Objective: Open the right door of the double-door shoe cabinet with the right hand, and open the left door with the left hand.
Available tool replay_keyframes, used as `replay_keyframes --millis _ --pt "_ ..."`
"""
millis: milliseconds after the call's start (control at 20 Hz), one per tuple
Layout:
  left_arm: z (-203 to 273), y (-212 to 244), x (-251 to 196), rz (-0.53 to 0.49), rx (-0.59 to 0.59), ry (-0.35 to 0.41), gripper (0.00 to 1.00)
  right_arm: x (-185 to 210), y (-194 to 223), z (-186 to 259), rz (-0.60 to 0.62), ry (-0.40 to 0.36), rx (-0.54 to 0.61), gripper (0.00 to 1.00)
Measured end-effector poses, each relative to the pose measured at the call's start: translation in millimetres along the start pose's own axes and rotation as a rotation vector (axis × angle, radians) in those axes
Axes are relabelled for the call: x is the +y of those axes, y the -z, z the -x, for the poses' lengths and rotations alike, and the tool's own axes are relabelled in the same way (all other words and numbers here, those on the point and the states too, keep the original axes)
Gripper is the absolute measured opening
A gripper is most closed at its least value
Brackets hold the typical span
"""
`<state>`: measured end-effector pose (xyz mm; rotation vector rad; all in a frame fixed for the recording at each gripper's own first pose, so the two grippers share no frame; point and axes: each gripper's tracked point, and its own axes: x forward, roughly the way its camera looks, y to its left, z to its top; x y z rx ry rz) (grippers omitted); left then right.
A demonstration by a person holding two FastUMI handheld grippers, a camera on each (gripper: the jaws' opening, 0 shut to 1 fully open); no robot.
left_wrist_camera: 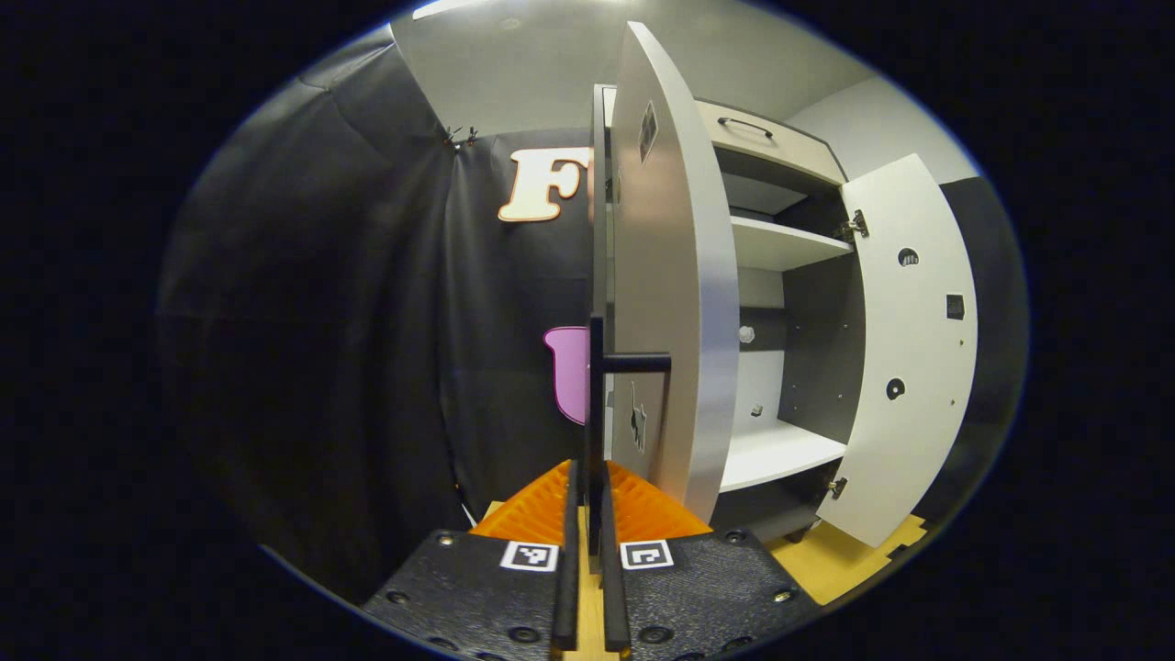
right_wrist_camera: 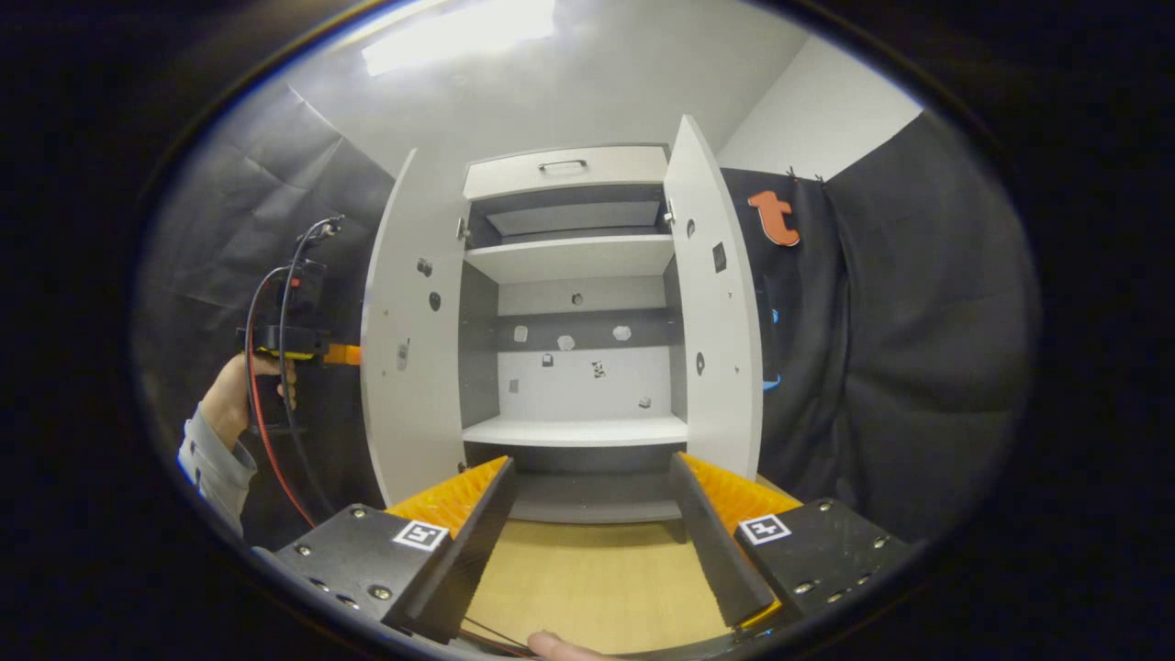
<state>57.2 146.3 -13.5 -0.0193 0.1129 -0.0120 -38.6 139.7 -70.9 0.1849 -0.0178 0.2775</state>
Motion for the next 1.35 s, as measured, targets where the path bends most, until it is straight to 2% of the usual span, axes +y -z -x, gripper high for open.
replay_keyframes --millis 100,150,200,250,300,400,450,550,600,650,700,750,800,950,1000,1050,1100,1150,1250,1300,1350 --pt "5 -3 13 -0.019 -0.033 -0.055 0.32 1 2 -2 0.004 -0.003 0.004 0.95" --pt "9 -3 16 -0.011 -0.043 -0.078 0.51 1 4 -2 0.006 -0.002 0.007 0.95" --pt "16 -2 18 0.002 -0.049 -0.095 0.61 1 5 -3 0.009 -0.002 0.009 0.95" --pt "22 -1 18 0.005 -0.051 -0.102 0.75 2 6 -4 0.011 -0.001 0.012 0.99" --pt "30 -2 19 0.003 -0.069 -0.108 0.83 3 7 -4 0.012 -0.001 0.015 0.99" --pt "45 -13 16 0.009 -0.105 -0.113 0.86 2 7 -5 0.011 0.003 0.02 0.95" --pt "53 -11 16 0.006 -0.117 -0.122 0.92 3 8 -5 0.011 0.005 0.021 0.95" --pt "66 -7 12 0.012 -0.098 -0.129 0.95 2 7 -5 0.009 0.01 0.022 0.99" --pt "72 -3 8 0.026 -0.078 -0.13 0.95 1 7 -5 0.008 0.012 0.021 0.95" --pt "75 0 3 0.036 -0.064 -0.129 0.95 1 6 -4 0.006 0.015 0.02 0.99" --pt "79 2 -3 0.047 -0.061 -0.118 0.92 0 6 -3 0.004 0.017 0.02 0.99" --pt "82 4 -9 0.053 -0.058 -0.11 0.95 0 6 -4 0.003 0.021 0.02 0.99" --pt "84 8 -14 0.052 -0.056 -0.102 0.95 -2 6 -4 0.001 0.023 0.02 0.95" --pt "95 24 -29 0.051 -0.035 -0.092 0.96 -10 8 -4 0.004 0.035 0.022 0.95" --pt "100 29 -35 0.05 -0.03 -0.087 0.95 -12 8 -5 0.007 0.038 0.023 0.99" --pt "104 33 -42 0.046 -0.029 -0.081 0.96 -12 9 -5 0.009 0.038 0.025 0.99" --pt "108 35 -50 0.041 -0.034 -0.072 0.92 -12 9 -5 0.009 0.035 0.025 0.99" --pt "113 38 -59 0.037 -0.039 -0.063 0.96 -12 9 -4 0.009 0.033 0.023 0.99" --pt "122 43 -75 0.04 -0.048 -0.05 0.92 -12 10 -5 0.01 0.032 0.023 0.99" --pt "126 46 -83 0.044 -0.05 -0.044 0.99 -12 10 -5 0.011 0.03 0.024 0.99" --pt "128 49 -92 0.047 -0.051 -0.037 0.99 -11 11 -5 0.01 0.027 0.024 0.99"
